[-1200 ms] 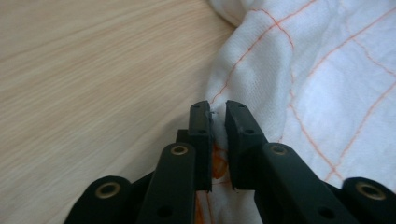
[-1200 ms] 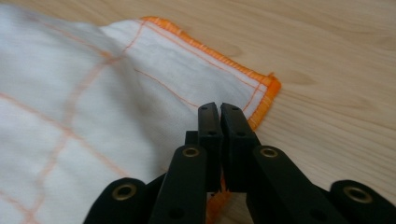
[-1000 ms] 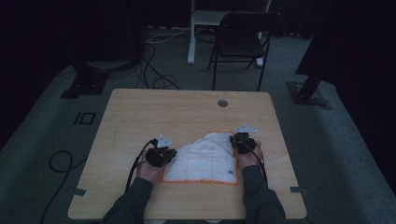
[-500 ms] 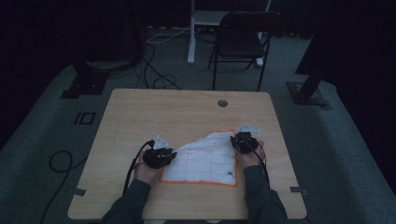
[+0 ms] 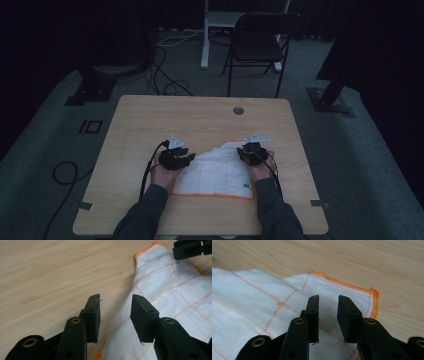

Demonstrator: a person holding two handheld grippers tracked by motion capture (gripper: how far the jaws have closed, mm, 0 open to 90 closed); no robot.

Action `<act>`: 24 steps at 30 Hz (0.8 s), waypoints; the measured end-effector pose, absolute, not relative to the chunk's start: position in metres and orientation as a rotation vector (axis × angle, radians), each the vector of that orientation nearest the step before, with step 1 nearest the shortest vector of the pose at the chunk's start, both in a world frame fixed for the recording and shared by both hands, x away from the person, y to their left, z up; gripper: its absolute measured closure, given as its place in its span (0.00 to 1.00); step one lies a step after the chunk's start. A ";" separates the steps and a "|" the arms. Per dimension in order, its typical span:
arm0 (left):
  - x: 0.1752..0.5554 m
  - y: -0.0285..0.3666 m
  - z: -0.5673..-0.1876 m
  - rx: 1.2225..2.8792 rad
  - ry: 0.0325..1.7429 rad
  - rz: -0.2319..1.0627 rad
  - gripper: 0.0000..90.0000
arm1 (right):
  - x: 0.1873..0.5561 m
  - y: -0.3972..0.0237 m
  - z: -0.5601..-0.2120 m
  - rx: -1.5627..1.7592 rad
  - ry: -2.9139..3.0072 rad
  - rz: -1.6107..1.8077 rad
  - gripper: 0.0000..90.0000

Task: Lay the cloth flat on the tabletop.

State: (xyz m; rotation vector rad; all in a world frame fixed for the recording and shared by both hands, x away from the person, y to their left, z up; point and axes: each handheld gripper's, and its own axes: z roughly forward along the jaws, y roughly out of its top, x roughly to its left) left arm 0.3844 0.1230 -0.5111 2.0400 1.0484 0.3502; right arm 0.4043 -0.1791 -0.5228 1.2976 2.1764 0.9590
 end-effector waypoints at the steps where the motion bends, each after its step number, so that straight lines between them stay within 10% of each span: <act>1: 0.386 0.120 -0.513 2.049 1.048 0.342 0.66 | 0.404 -0.179 -0.523 1.298 2.179 0.959 0.79; 7: 0.392 0.102 -0.522 2.101 1.070 0.295 0.66 | 0.402 -0.181 -0.522 1.290 2.182 0.957 0.79; 13: 0.382 0.094 -0.519 2.142 1.014 0.334 0.95 | 0.399 -0.179 -0.521 1.268 2.190 0.958 0.79; 24: 0.345 0.070 -0.509 2.170 0.813 0.361 0.96 | 0.393 -0.172 -0.512 1.220 2.191 1.009 0.78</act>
